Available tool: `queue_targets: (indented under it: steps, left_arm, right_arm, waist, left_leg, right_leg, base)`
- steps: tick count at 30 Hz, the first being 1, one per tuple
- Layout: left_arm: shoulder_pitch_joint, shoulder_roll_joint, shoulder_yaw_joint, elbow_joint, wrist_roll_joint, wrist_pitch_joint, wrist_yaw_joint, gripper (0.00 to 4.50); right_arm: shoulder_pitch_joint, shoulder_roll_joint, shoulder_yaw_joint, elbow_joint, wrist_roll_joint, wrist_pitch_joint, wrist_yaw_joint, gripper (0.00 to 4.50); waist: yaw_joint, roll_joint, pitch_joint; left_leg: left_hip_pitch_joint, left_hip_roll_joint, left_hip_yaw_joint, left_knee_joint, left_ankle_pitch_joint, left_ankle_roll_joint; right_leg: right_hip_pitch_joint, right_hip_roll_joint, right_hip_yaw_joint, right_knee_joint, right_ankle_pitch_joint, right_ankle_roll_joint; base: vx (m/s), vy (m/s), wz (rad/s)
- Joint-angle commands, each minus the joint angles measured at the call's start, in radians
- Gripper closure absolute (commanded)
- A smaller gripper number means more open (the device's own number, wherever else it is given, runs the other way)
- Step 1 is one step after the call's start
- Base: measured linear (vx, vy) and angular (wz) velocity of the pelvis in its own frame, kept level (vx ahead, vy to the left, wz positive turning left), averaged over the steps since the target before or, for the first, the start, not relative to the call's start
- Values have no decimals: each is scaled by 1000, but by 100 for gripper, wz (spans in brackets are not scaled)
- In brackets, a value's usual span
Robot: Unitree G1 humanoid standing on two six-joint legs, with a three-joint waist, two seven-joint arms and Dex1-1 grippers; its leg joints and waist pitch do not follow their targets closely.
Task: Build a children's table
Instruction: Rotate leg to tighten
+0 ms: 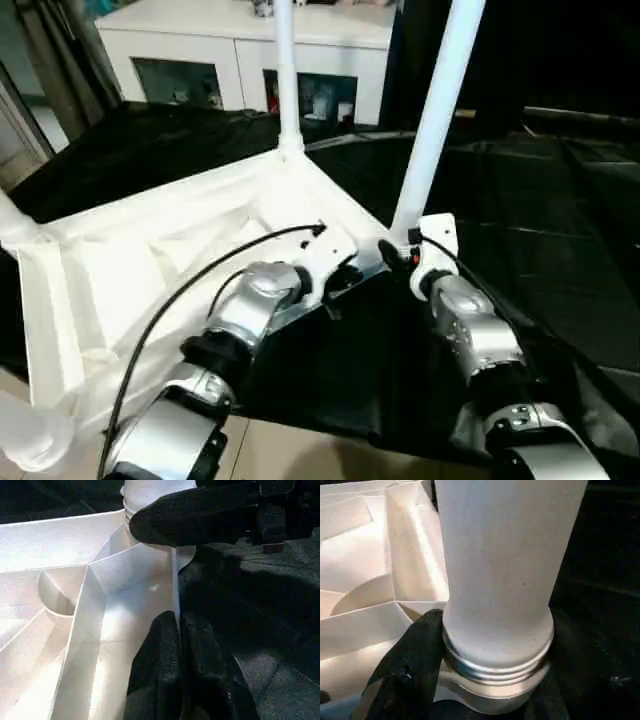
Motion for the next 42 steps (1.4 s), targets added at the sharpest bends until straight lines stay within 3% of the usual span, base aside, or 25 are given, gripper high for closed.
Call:
queue_targets:
  steps: [1, 5, 8, 14, 19, 21, 23, 25, 26, 27, 30, 37, 42]
  left_arm:
    - [2, -31, -6, 5, -16, -25, 16, 450]
    - [12, 8, 4, -8, -35, -47, -43, 450]
    - [26, 42, 10, -24, -48, -63, -98, 450]
    - [68, 106, 15, -79, -89, -97, -233, 450]
    - [118, 158, -9, -178, -140, -76, -384, 450]
    - [139, 171, -16, -213, -151, -64, -420, 450]
    - [146, 175, -17, -222, -153, -62, -426, 450]
    - [149, 177, -17, -224, -152, -62, -425, 450]
    - [151, 181, -16, -223, -149, -61, -423, 450]
    - [152, 182, -16, -224, -147, -60, -422, 450]
    - [155, 185, -12, -232, -147, -53, -421, 450]
    - [161, 192, -6, -247, -148, -41, -424, 450]
    - [166, 194, -5, -248, -146, -39, -416, 450]
  right_arm:
    - [6, 55, 41, -15, 28, -18, 76, 103]
    - [14, 11, 33, -45, 51, -29, 176, 71]
    - [28, -52, 60, -77, 70, -15, 316, 48]
    - [70, -198, 108, -138, 74, -2, 551, 48]
    - [71, -262, 112, -160, 85, 4, 665, 48]
    - [69, -274, 121, -158, 89, 3, 692, 48]
    - [67, -277, 127, -152, 84, -5, 698, 48]
    - [65, -278, 131, -148, 82, -5, 703, 48]
    - [66, -280, 140, -145, 73, -5, 713, 48]
    - [67, -281, 143, -144, 67, -7, 718, 73]
    - [72, -282, 150, -145, 60, -6, 732, 83]
    - [76, -295, 163, -135, 54, -12, 748, 158]
    - [89, -299, 169, -132, 39, -15, 750, 180]
  waist:
    - [1, -13, -64]
    - [0, -18, -63]
    - [-1, -17, -63]
    - [1, -18, -62]
    - [0, -18, -61]
    - [6, -16, -61]
    - [7, -15, -59]
    - [7, -16, -59]
    - [7, -24, -59]
    - [9, -22, -60]
    - [10, -24, -60]
    - [10, -21, -61]
    - [9, -21, -61]
  left_leg:
    - [-5, 26, -3, -63, -115, 78]
    - [-8, 28, -4, -65, -132, 89]
    - [-10, 28, -5, -62, -125, 103]
    - [-9, 33, -4, -61, -130, 116]
    - [-7, 35, -4, -62, -141, 110]
    - [-1, 39, -2, -62, -146, 103]
    - [-2, 40, -2, -65, -144, 99]
    - [-2, 39, -2, -65, -153, 94]
    - [-4, 36, -2, -65, -158, 91]
    - [-5, 36, -3, -65, -152, 88]
    - [-7, 35, -3, -64, -136, 90]
    - [-7, 35, -3, -62, -120, 97]
    - [-7, 35, -3, -62, -126, 96]
  right_leg:
    - [60, -55, 49, -66, -174, -205]
    - [61, -57, 48, -69, -205, -204]
    - [64, -57, 46, -68, -192, -208]
    - [64, -58, 47, -67, -191, -220]
    - [60, -59, 48, -68, -224, -222]
    - [54, -58, 49, -67, -225, -230]
    - [54, -57, 50, -64, -209, -236]
    - [55, -57, 49, -65, -217, -231]
    - [57, -57, 49, -68, -236, -219]
    - [58, -59, 49, -67, -243, -213]
    - [58, -59, 49, -68, -252, -204]
    - [57, -57, 48, -65, -224, -211]
    - [57, -57, 48, -65, -228, -212]
  base:
    - [0, 0, 0]
    - [0, 0, 0]
    - [0, 0, 0]
    - [0, 0, 0]
    - [0, 0, 0]
    - [0, 0, 0]
    - [0, 0, 0]
    - [0, 0, 0]
    - [0, 0, 0]
    - [0, 0, 0]
    - [0, 0, 0]
    - [0, 0, 0]
    - [0, 0, 0]
